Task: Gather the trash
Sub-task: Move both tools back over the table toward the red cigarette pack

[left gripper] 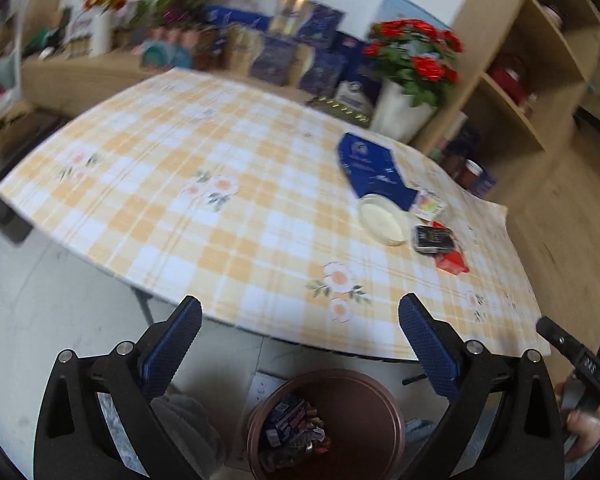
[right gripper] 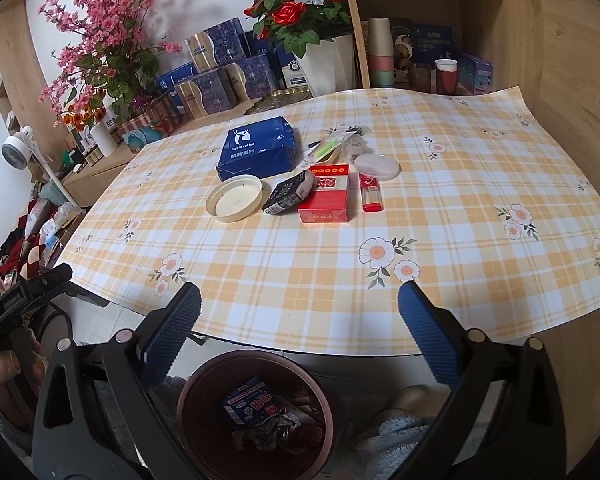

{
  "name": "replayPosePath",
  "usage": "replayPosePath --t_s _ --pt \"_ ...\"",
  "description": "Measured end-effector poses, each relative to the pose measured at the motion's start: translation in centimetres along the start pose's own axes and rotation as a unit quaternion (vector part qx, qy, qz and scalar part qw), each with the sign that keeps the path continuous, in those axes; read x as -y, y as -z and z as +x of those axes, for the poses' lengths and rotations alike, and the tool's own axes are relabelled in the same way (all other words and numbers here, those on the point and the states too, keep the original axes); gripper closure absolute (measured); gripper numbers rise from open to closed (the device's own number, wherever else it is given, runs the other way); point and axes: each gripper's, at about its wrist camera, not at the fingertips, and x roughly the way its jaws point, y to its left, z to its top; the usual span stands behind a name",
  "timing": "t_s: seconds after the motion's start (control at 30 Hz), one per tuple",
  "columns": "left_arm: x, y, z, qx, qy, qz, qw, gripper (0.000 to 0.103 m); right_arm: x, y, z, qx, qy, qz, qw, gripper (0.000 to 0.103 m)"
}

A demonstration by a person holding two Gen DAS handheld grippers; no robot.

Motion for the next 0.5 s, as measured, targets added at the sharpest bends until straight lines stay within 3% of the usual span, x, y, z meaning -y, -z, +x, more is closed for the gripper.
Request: replayPosePath --t_s 0.23,0.5 --pt "-1.2 0.9 0.4 0.001 -0.007 0.01 0.9999 0.007 0.3 0.3 1.1 -0.014 0.013 -0.009 1.0 0.006" --pt "0.8 -0.7 3.1 0.003 0.001 0.061 0.9981 0.007 1.7 -0.2 4.1 -0.034 0.019 0.001 0.999 0.006"
